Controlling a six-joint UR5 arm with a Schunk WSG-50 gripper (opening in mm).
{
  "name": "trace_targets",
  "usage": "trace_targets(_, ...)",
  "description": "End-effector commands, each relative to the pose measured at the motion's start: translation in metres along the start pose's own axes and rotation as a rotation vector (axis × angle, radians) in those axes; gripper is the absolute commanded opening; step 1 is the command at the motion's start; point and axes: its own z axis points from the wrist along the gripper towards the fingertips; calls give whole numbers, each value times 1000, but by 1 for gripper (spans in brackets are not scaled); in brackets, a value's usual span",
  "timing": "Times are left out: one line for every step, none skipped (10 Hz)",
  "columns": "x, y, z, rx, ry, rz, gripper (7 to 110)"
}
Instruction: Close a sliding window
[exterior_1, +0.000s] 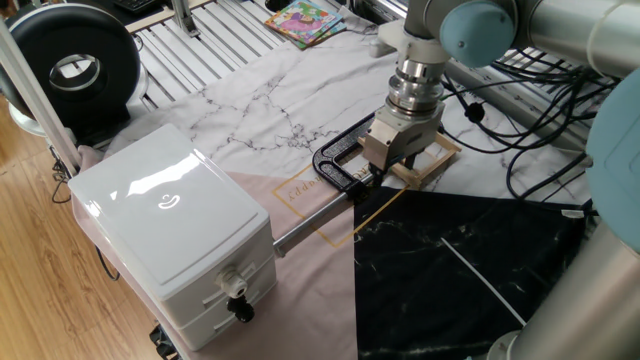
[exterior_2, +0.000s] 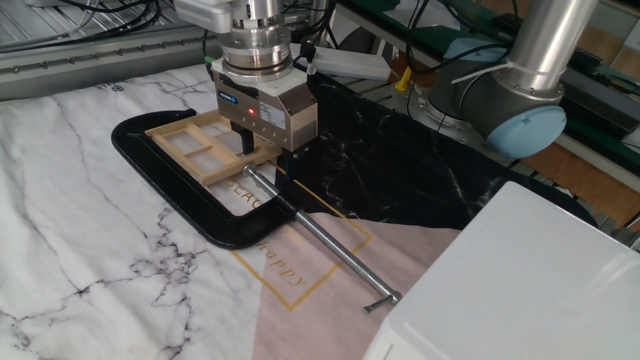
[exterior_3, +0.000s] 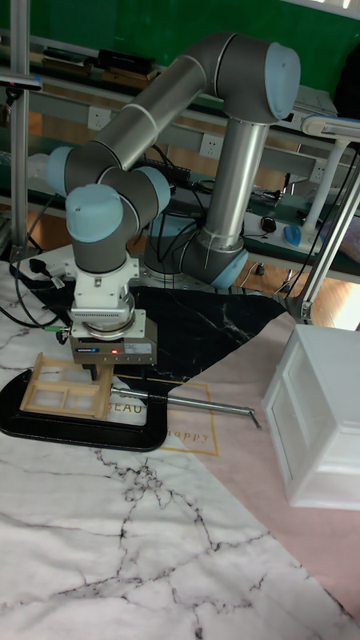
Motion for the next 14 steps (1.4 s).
trace_targets(-2, -4, -1, 0, -13, -3, 88)
trace_targets(-1, -5, -2, 6, -14, -5, 88)
trace_targets(-3, -10, -2, 26, -20, -12, 88)
trace_targets(-4, -14, -2, 39, -26, -18, 88)
trace_targets(-5, -17, -3, 51, -28, -21, 88)
trace_targets(-5, -21, -3, 68, -29, -24, 88)
trace_targets(-5, -24, -3, 79, -30, -24, 88)
trace_targets(-5, -27, -3, 92, -28, -24, 88)
trace_targets(-5, -31, -4, 108, -28, -22, 88)
trace_targets(-4, -35, -4, 120, -27, -25, 88)
trace_targets(-5, -38, -4, 131, -31, -27, 88)
trace_targets(-5, -38, -4, 131, -31, -26, 88)
trace_targets(-6, -40, -4, 140, -35, -25, 88)
trace_targets(-13, -40, -5, 140, -62, -24, 88)
